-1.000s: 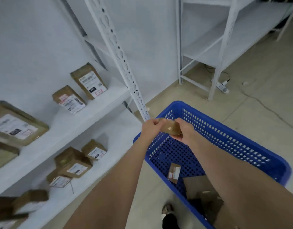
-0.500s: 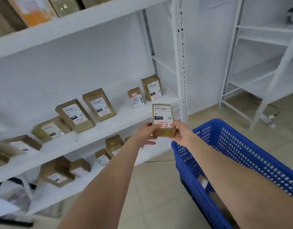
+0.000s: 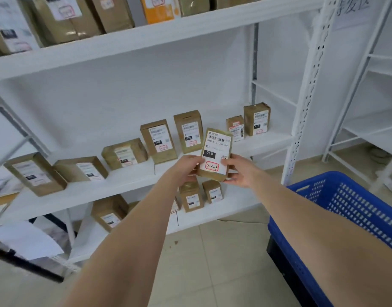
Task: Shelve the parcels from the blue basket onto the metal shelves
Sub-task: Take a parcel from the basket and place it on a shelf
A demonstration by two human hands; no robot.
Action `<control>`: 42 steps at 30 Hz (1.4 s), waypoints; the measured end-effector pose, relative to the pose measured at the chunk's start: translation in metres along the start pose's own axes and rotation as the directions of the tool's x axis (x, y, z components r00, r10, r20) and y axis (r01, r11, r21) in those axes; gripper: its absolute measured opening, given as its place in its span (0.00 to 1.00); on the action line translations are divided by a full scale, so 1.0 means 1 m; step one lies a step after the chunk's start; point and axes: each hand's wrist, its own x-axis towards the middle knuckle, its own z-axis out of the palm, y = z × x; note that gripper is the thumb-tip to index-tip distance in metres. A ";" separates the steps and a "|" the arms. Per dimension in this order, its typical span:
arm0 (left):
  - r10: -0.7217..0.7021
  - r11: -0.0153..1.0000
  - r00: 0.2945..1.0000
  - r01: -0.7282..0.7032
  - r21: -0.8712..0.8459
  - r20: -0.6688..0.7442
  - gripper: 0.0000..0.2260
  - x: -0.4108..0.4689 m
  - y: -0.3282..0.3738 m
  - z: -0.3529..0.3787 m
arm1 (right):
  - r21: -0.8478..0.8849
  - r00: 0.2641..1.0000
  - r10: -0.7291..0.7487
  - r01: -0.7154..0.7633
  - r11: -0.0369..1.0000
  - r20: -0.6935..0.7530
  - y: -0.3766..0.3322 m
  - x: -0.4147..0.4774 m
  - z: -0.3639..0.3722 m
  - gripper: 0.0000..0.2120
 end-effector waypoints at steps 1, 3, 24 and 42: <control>0.005 1.000 1.000 -0.005 -0.001 -0.012 0.12 0.000 -0.003 -0.010 | -0.011 1.000 -0.002 0.002 1.000 0.001 0.002 0.002 0.011 0.21; 0.020 1.000 0.999 -0.020 -0.012 -0.031 0.16 0.002 -0.010 -0.029 | -0.039 1.000 -0.004 0.004 0.999 0.000 0.003 0.006 0.031 0.22; 0.012 0.989 0.990 -0.033 -0.143 -0.142 0.18 0.019 -0.050 -0.080 | -0.262 0.994 0.112 -0.110 0.959 -0.010 0.026 0.041 0.090 0.17; -0.147 0.985 0.987 0.141 -0.104 -0.060 0.21 0.105 -0.099 0.029 | -0.474 0.966 0.044 -0.164 0.865 -0.254 0.096 0.134 -0.024 0.15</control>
